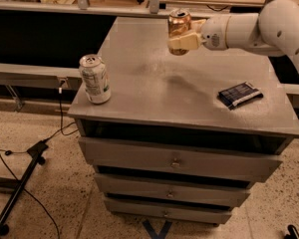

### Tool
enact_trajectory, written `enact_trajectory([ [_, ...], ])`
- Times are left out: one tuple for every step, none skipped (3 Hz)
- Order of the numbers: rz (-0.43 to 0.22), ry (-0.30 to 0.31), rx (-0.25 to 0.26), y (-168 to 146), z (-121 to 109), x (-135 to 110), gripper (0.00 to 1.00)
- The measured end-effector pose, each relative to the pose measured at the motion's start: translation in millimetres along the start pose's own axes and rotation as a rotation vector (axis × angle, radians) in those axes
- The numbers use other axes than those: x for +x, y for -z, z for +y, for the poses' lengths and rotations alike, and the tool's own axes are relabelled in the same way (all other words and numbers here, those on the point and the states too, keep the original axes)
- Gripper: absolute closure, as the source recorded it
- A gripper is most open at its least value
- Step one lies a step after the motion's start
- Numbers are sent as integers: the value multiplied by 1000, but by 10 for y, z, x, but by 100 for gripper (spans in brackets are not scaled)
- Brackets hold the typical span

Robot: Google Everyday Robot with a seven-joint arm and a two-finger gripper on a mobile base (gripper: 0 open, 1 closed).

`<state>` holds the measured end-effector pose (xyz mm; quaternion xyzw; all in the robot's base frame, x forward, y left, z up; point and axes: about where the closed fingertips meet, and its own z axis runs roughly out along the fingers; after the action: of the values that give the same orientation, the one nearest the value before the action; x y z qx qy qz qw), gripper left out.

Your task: Knock orange can over

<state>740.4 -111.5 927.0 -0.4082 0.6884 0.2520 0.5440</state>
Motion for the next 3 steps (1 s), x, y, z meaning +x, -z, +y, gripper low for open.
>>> enact_trajectory([
  [206,160,2,-4,-18,-246,100],
  [504,368,41,100,-167,-276,100],
  [706,506,77,275,-243,-201,100],
])
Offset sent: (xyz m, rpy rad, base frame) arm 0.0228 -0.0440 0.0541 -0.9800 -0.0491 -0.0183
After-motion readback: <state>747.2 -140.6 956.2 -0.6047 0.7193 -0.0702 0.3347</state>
